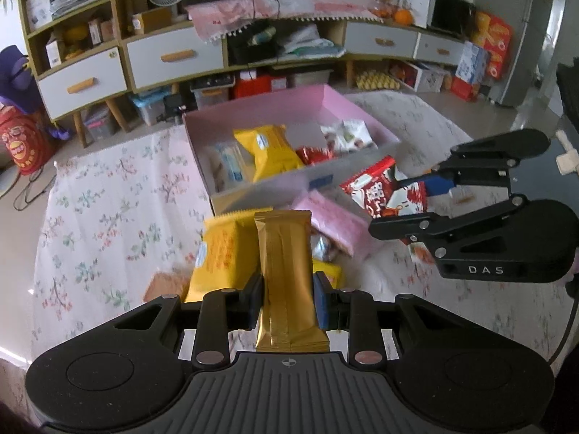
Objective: Organize snacks
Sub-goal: 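Carry both snacks into the pink box and open both grippers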
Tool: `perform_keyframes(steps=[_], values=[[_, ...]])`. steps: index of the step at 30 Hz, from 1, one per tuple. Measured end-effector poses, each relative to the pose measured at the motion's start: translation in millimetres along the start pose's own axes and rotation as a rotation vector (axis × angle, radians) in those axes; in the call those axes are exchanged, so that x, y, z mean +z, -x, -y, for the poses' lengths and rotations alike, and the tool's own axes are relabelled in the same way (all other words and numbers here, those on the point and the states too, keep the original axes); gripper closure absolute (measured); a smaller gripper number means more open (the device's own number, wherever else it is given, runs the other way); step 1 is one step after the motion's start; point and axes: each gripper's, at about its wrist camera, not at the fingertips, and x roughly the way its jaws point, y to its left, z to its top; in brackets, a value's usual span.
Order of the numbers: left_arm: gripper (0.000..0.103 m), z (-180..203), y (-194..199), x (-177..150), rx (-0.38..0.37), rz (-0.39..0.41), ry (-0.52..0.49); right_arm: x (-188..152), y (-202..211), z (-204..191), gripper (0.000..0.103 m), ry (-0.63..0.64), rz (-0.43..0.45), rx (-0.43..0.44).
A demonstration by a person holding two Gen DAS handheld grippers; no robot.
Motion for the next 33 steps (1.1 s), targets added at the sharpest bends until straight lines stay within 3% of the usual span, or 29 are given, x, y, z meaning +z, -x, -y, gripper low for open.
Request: perform_keyframes(steps=[18, 23, 33], values=[[0.076, -18.1, -57.8, 72.4, 0.085, 0.081, 0.146, 38.0, -32.1, 70.1, 0.093, -0.189, 0.059, -0.099], [0.076, -27.0, -83.7, 81.3, 0.148, 0.088, 0.172, 38.5, -41.5, 83.2, 0.093, -0.261, 0.072, -0.118], [0.076, -43.0, -119.7, 101.7, 0.187, 0.088, 0.213, 32.4, -56.1, 111.5, 0.093, -0.377, 0.078, -0.179]])
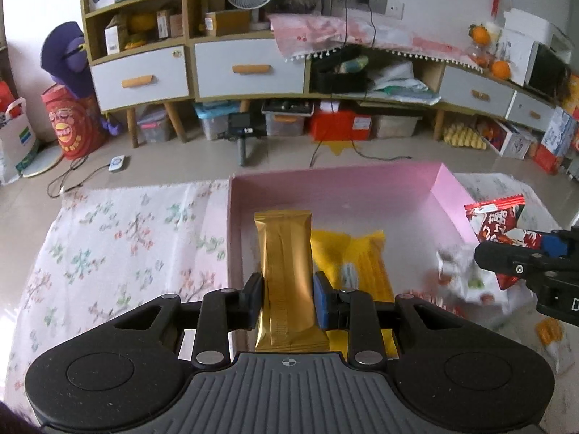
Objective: Organize snacks
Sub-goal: 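Carry both snacks into the pink box and open both grippers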
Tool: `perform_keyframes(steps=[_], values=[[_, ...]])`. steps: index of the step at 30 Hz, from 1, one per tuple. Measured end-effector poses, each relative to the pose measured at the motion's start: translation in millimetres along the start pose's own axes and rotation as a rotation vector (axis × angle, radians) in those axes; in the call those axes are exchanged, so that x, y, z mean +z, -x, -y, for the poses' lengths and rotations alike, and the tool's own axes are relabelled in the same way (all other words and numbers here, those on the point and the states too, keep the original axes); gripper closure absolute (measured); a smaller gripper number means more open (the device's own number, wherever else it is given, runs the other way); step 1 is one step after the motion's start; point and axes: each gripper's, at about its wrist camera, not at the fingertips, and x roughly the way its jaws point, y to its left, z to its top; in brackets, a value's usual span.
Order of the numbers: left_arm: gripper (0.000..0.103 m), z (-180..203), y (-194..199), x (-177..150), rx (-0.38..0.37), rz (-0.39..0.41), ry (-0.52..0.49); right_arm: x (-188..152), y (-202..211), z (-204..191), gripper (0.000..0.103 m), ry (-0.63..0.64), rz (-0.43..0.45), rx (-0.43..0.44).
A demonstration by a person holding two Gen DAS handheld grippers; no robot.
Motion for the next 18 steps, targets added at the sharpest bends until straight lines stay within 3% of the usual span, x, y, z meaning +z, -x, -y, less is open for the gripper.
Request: perform_keyframes(steps=[8, 18], values=[[0.076, 9.1, -24.3, 17.4, 0.029, 0.031, -0.023, 8.8, -18.7, 20.6, 0.093, -0.066, 0.005, -0.038], [0.076, 2.0, -47.0, 31.1, -0.026, 0.031, 0.054, 6.3, -29.1, 26.7, 0.092, -0.077, -0.020, -0.041]])
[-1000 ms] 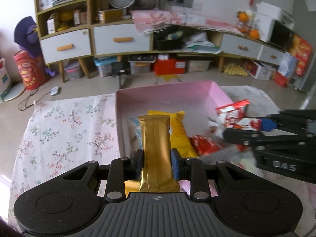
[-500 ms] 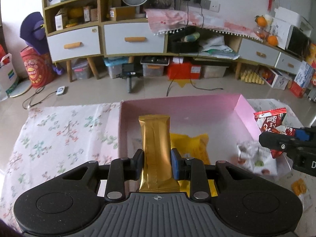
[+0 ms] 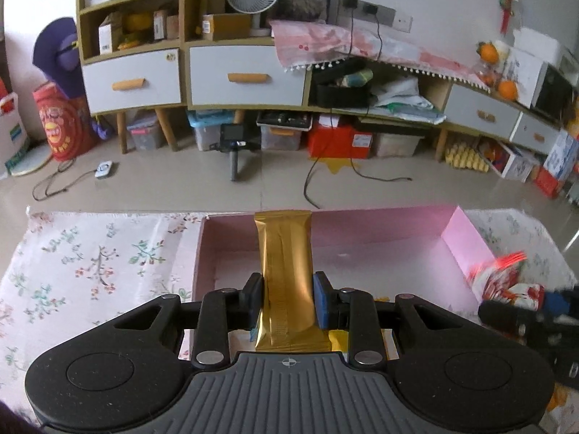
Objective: Organize snacks
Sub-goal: 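Carry both snacks into the pink box and open both grippers, then withdraw both grippers from the box back toward the snack pile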
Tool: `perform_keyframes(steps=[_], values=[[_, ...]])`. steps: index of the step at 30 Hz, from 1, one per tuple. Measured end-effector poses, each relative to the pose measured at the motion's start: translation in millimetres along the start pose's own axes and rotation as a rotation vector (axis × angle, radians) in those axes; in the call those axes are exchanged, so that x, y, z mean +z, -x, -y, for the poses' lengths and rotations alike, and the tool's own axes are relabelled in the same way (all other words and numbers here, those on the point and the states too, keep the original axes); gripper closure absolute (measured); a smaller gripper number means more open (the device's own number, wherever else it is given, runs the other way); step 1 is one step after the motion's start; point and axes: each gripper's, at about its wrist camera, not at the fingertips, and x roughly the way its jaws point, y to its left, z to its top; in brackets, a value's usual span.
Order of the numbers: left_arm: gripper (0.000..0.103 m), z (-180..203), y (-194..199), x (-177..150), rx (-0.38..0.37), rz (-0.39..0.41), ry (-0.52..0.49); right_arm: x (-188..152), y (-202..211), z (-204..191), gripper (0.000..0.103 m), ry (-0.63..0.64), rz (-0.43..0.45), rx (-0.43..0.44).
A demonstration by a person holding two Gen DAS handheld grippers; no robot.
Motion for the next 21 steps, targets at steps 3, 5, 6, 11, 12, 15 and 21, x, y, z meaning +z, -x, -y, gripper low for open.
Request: perform_keyframes(steps=[3, 5, 6, 11, 12, 15, 21], values=[[0.070, -3.8, -4.4, -1.4, -0.048, -0.020, 0.022, 0.4, -2.2, 0.3, 0.088, 0.000, -0.018, 0.015], [0.056, -5.1, -3.1, -3.0, -0.041, -0.016, 0.028, 0.6, -1.5, -0.3, 0.075, 0.003, -0.022, 0.020], [0.051, -5.5, -1.1, -4.3, -0.036, -0.010, 0.028, 1.2, -0.7, -0.5, 0.066, 0.000, -0.022, 0.022], [0.042, -5.5, 8.8, -9.3, -0.038, -0.015, 0.032, 4.2, 7.5, -0.3, 0.060, -0.011, -0.010, 0.027], [0.042, -5.0, 10.6, -10.1, -0.037, -0.017, 0.027, 4.3, 9.2, -0.5, 0.057, -0.012, -0.008, 0.027], [0.038, -2.0, 18.6, -13.5, -0.031, -0.017, 0.000, 4.2, 15.0, -3.1, 0.053, 0.001, -0.004, 0.023], [0.033, 3.3, 38.1, -22.4, -0.030, -0.014, -0.040, 1.1, 30.6, -12.8, 0.044, 0.056, 0.002, 0.015]])
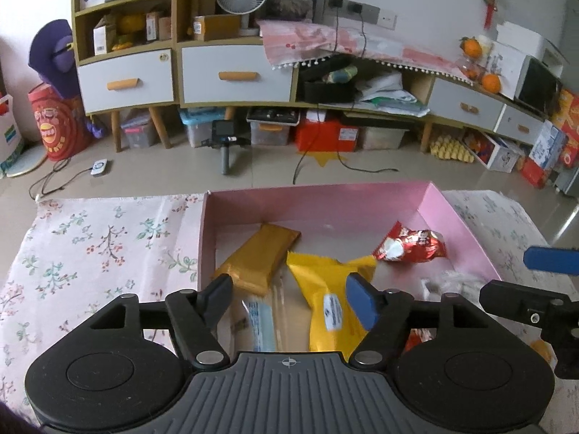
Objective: Organize snacks
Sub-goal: 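Withdraw both grippers from the box back toward the snack pile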
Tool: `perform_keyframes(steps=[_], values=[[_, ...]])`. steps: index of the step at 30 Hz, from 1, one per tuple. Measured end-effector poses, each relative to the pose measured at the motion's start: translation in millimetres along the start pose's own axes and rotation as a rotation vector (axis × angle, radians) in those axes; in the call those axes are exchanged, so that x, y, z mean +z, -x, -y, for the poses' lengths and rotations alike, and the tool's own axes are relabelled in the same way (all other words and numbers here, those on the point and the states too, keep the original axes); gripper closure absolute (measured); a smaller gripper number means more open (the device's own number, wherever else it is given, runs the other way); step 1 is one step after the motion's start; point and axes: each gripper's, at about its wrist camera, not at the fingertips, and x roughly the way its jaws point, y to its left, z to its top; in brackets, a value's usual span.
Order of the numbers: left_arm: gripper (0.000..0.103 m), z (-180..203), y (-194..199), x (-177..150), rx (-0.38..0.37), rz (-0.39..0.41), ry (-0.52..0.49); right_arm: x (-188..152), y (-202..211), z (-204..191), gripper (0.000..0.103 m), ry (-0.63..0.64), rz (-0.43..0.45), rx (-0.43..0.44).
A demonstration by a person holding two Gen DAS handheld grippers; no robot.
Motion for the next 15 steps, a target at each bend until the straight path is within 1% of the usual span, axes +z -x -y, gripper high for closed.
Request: perform_keyframes(steps=[3, 5, 10, 15], values=[[0.032, 1.6, 9.9, -5.2, 0.004, -0.005, -0.019, -0.8, 9.8, -7.5, 0.040, 0.030, 0.006, 0.006], [0.028, 1.8, 16.8, -8.6, 0.005, -0.006, -0.030, -1.1, 16.3, -11.3, 0.038, 0.039, 0.009, 0.012], [0.022, -0.2, 36.9, -18.4, 0.014, -0.009, -0.051, -1.9, 29.6, -20.3, 0.034, 0.068, 0.002, 0.024], [0.021, -4.0, 52.0, -27.0, 0.052, -0.033, -0.080, -8.7, 44.0, -28.5, 0.031, 0.105, -0.011, 0.039]])
